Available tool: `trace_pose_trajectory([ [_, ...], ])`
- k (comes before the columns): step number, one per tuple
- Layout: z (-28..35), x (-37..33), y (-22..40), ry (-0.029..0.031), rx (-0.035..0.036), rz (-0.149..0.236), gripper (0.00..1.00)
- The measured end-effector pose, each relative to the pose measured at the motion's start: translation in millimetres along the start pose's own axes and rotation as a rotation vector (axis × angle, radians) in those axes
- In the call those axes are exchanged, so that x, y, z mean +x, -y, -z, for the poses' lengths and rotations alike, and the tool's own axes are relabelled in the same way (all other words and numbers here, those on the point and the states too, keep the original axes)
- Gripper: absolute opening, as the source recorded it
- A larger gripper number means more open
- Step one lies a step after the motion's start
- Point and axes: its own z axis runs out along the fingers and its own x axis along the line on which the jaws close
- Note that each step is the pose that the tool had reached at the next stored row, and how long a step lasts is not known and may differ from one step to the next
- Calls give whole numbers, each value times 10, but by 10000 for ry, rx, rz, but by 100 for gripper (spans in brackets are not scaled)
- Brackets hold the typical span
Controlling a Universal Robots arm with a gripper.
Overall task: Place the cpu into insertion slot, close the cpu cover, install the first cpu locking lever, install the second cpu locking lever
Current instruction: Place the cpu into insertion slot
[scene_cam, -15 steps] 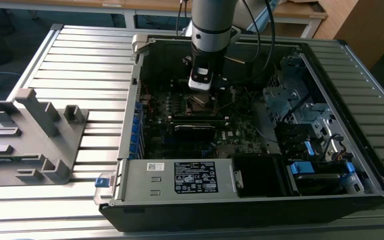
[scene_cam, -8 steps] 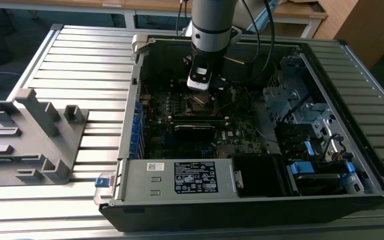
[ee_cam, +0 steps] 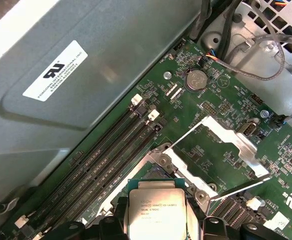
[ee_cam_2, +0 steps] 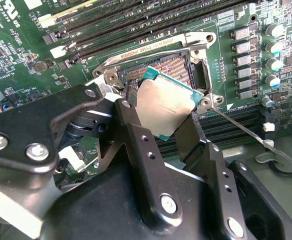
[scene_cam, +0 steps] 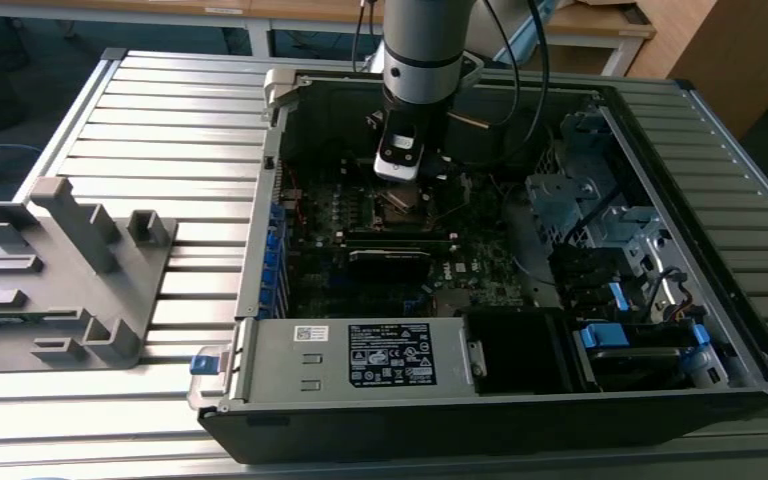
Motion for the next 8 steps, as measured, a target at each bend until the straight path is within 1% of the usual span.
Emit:
trace_pose_trajectory([
  [2,0,0,0,1,-1,-10,54],
  [3,-1,0,0,8,-1,-94,54],
  [8,-6,0,0,83,-7,-977,54],
])
